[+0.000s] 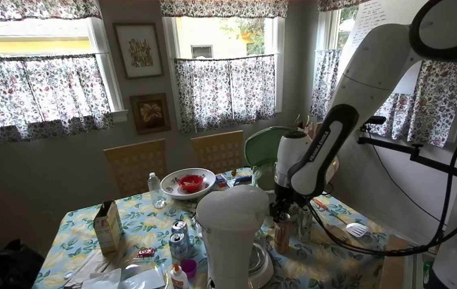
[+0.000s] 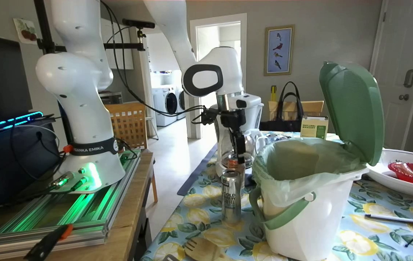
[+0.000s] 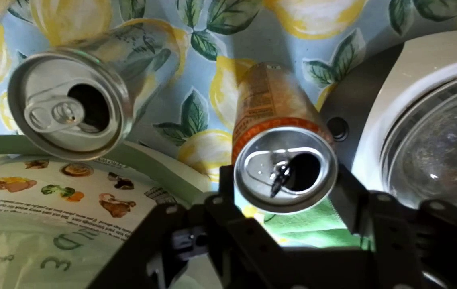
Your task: Put the can in the bin
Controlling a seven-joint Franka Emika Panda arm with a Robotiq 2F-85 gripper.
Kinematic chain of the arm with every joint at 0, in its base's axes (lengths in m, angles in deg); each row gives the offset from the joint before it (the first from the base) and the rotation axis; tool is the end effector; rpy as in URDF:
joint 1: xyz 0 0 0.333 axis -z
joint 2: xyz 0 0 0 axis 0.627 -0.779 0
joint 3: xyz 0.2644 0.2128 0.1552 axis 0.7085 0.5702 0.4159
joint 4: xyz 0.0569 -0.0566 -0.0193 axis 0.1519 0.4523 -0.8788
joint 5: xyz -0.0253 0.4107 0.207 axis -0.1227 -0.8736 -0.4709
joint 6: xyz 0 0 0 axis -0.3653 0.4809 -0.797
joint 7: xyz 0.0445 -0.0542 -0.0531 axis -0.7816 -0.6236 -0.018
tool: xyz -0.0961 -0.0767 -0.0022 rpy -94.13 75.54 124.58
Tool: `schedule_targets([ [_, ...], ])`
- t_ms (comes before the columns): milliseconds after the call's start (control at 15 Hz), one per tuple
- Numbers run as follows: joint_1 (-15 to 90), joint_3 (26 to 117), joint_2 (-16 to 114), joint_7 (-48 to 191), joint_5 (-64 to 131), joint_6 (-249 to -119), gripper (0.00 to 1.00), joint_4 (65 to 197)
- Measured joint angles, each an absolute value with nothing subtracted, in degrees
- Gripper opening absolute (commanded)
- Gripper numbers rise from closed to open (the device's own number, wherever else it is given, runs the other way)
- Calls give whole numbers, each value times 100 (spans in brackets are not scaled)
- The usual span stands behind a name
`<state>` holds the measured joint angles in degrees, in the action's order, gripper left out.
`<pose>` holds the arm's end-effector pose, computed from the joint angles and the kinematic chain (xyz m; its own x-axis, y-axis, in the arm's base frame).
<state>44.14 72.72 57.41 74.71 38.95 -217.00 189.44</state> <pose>0.4763 -0.0561 0.1899 0.9815 -0.1151 0.1527 -0.1225 -0.9917 0.0400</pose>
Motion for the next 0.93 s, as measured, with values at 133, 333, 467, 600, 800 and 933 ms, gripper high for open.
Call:
schedule_targets([
  [133,4359,7258,5754,7476,3894,-21690,36,18904],
  [333,4197,7153,5948,7603,3931,-21441,36,18805],
  [467,4118,7076,6230,7826,4058,-21037,36,18738],
  [600,4104,7066,6589,8040,4175,-20492,36,18677],
  [800,4107,7135,7160,8140,4200,-19809,36,18649],
  [933,4132,7189,7504,8163,4201,-19546,36,18644],
])
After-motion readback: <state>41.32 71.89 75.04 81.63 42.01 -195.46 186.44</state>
